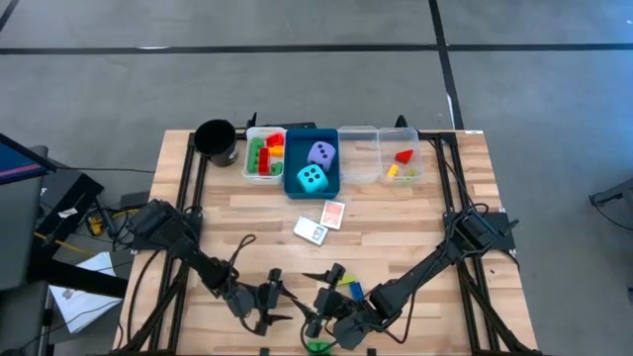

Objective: Pick & Place Toys
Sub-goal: Put the large green game piece into the white bin

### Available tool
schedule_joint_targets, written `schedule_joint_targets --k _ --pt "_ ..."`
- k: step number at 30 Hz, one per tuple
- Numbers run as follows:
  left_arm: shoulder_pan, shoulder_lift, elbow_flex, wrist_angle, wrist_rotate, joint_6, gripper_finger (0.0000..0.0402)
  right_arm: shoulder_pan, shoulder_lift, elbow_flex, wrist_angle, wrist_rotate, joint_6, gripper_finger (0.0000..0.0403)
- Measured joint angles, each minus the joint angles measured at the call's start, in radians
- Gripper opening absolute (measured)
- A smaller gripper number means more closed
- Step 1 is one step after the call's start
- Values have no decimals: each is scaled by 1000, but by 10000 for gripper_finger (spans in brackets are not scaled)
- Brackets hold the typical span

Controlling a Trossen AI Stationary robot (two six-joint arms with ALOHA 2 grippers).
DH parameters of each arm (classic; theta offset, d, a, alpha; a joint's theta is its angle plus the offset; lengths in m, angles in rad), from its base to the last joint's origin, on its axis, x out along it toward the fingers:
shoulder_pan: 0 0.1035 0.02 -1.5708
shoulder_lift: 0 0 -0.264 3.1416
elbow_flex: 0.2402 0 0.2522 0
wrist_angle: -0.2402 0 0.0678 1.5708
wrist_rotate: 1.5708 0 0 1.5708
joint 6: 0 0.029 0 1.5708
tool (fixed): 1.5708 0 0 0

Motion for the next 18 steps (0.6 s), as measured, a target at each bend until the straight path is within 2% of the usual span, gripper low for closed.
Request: schedule_joint_targets --k 18 --pt "-61 0 0 -1 6 -99 238 0 0 0 2 -3 20 317"
